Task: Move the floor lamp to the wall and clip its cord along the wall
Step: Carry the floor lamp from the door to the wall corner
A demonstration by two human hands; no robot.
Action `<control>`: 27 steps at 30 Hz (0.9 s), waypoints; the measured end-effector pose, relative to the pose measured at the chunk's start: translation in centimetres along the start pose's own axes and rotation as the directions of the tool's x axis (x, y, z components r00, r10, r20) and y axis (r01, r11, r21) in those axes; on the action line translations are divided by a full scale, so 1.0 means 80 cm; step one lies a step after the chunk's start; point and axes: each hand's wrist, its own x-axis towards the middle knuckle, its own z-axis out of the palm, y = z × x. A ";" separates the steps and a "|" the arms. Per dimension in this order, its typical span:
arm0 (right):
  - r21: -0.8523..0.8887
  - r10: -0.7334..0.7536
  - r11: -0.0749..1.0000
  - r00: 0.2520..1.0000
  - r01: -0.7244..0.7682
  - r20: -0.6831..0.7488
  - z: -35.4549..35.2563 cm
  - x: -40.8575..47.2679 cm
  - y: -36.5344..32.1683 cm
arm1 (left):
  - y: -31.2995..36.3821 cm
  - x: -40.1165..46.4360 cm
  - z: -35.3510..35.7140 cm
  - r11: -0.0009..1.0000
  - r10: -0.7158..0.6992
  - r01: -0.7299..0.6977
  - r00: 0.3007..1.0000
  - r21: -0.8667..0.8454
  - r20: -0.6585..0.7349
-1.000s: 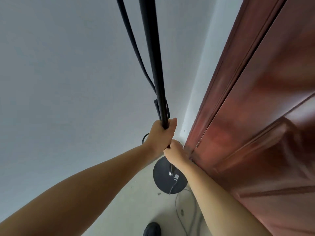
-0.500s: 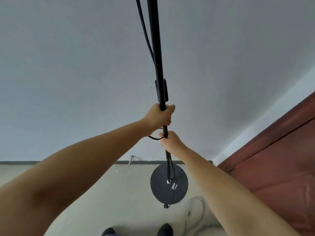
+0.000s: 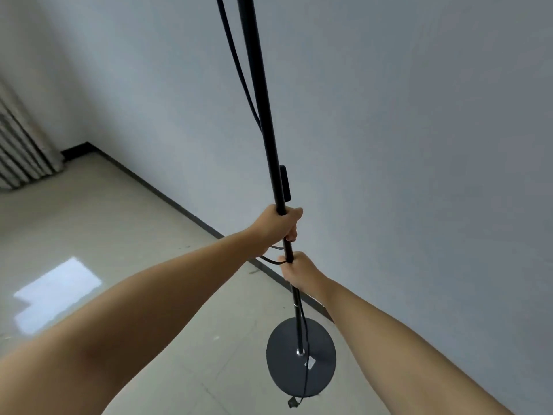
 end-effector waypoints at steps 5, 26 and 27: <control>-0.012 -0.124 0.992 0.974 0.129 0.187 0.102 0.097 -0.111 | -0.016 0.013 -0.171 0.999 -0.034 0.028 0.980 -0.029 -0.198; -0.100 -0.332 0.861 0.698 0.499 0.634 0.518 0.523 -0.566 | -0.077 0.133 -0.850 0.981 -0.182 0.074 0.655 -0.178 -0.733; -0.091 -0.348 0.849 0.680 0.521 0.645 0.546 0.543 -0.592 | -0.085 0.139 -0.892 0.983 -0.174 0.070 0.644 -0.169 -0.745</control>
